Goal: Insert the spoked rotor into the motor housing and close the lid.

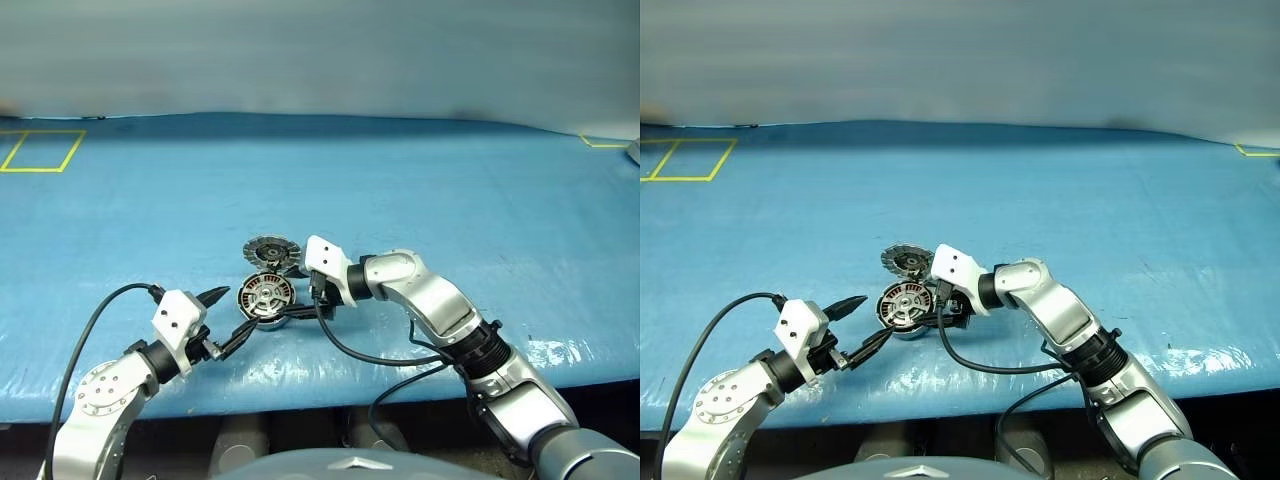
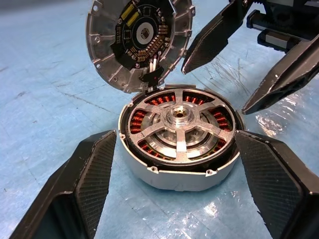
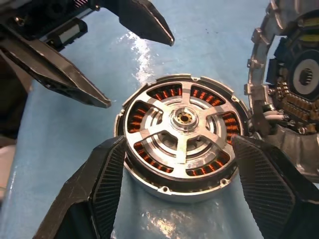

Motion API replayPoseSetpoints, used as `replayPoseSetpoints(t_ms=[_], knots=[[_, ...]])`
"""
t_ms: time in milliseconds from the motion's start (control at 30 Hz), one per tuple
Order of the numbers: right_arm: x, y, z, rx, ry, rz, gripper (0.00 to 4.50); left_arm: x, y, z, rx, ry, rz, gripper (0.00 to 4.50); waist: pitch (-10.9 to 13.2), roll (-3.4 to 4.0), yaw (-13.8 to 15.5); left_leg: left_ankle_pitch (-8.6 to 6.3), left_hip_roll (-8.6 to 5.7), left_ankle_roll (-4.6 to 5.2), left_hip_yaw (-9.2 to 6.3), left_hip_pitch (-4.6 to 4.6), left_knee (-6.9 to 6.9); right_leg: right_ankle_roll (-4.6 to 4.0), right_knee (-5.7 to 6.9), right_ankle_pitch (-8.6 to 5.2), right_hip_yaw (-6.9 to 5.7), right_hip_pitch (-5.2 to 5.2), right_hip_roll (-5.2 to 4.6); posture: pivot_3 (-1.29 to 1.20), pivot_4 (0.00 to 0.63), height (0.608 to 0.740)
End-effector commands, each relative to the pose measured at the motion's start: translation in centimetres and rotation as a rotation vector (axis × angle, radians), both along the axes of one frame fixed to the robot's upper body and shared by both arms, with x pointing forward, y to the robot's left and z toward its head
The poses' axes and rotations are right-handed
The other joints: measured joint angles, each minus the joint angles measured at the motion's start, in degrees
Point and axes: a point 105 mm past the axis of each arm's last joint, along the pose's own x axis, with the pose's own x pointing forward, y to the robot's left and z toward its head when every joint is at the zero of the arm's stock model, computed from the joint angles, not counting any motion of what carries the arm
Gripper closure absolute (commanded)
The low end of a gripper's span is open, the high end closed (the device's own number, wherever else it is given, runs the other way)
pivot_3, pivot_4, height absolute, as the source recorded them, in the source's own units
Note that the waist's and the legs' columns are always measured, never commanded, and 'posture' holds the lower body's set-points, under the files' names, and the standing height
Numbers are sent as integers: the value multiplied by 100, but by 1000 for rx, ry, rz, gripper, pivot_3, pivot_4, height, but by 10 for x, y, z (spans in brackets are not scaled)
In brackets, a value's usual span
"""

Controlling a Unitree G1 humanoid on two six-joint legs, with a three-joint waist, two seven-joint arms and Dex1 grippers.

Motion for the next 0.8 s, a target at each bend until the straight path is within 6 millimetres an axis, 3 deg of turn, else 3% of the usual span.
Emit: replayPoseSetpoints(t_ms=[33, 200, 233, 367, 600, 800], knots=[[-5, 6, 25, 125, -14, 26, 966, 0, 0, 4, -7, -20, 0, 402, 0, 0, 1, 0, 0, 0, 0, 0, 0, 0, 0, 0, 0, 0, 0, 0, 150, 740], [-7, 10, 34, 223, 42, 5, 966, 1, 2, 6, -11, -26, 9, 402, 0, 0, 1, 0, 1, 0, -1, 0, 0, 1, 0, 1, 0, 1, 0, 0, 150, 740], [-5, 11, 34, 232, 47, -15, 1144, 2, 3, 7, -12, -30, 14, 402, 0, 0, 1, 0, 1, 0, -1, 0, 0, 1, 0, 1, 0, 1, -1, 0, 150, 740], [2, 15, 21, 240, 76, -98, 2134, 6, 14, 14, -16, -56, 56, 402, 0, 0, -2, 0, 1, 0, -1, 1, 1, 1, 2, 1, -1, 2, 0, 0, 150, 740], [7, 23, 6, 219, 86, -166, 4383, 6, 17, 16, -19, -55, 63, 402, 0, 0, -1, 0, 0, -1, 1, 0, 1, 1, 3, 1, 1, -1, 0, 0, 150, 740], [5, 24, -9, 135, 46, -162, 4462, 7, 17, 15, -22, -52, 63, 402, 0, 0, -1, 0, -1, -1, 1, 1, 1, 1, 4, 0, 0, 0, 0, 0, 150, 740]])
